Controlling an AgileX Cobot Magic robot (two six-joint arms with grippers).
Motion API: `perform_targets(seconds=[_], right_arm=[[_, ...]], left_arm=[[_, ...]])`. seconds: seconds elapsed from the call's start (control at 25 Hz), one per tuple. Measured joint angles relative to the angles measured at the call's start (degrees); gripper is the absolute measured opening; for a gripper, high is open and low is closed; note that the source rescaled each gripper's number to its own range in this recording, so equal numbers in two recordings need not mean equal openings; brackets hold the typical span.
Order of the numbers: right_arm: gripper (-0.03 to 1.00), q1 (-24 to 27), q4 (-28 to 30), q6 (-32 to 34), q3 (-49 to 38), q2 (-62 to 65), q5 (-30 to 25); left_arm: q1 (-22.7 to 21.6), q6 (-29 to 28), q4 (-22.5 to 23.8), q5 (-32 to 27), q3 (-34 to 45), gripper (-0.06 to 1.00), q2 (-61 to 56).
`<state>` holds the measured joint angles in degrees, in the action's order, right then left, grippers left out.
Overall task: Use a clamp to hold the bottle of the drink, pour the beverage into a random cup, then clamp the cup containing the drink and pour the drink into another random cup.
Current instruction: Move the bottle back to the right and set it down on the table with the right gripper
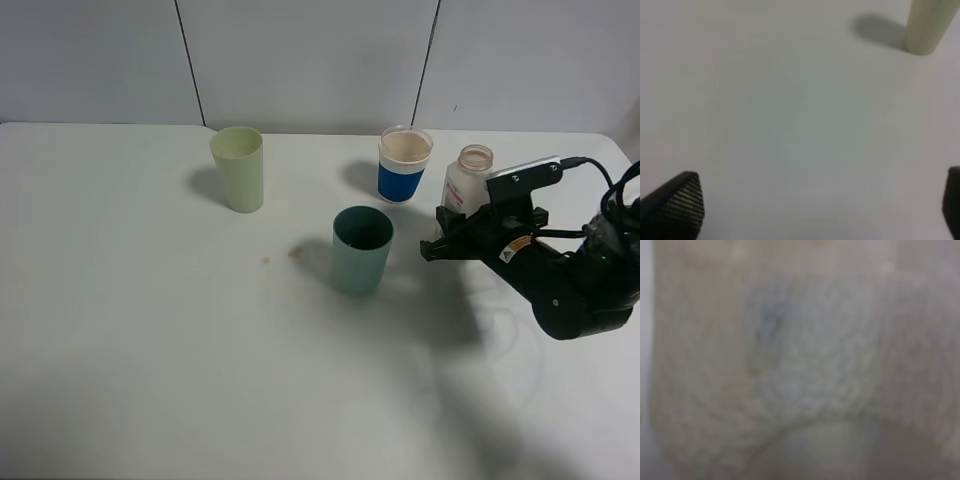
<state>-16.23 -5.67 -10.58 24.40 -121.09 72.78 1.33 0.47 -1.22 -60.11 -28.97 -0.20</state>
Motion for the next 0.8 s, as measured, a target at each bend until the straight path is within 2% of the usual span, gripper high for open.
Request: perform_targets(seconds=[0.36, 0.44, 0.56, 0.64, 0.8], right_arm=[[0.00, 0.0, -0.2, 0.3, 0.0, -0.1, 0.2], [0.05, 0.0, -0.2, 0.6, 0.0, -0.1, 0.2], [0.16, 0.0, -0.4, 2.4, 0.0, -0.3, -1.5], [0.34, 0.0, -0.2, 4.4, 0.0, -0.6, -2.8], [0.59, 0.0, -0.4, 8.1, 0.0, -0.6, -3.0]], left_arm=[[0.0, 0.0, 0.0, 0.0, 0.0, 0.89, 0.0], [0.0, 0.0, 0.0, 0.0, 0.0, 0.89, 0.0], [0.0, 0.0, 0.0, 0.0, 0.0, 0.89, 0.0], [0.0, 0.0, 0.0, 0.0, 0.0, 0.89, 0.0], [0.0, 0.0, 0.0, 0.0, 0.0, 0.89, 0.0]])
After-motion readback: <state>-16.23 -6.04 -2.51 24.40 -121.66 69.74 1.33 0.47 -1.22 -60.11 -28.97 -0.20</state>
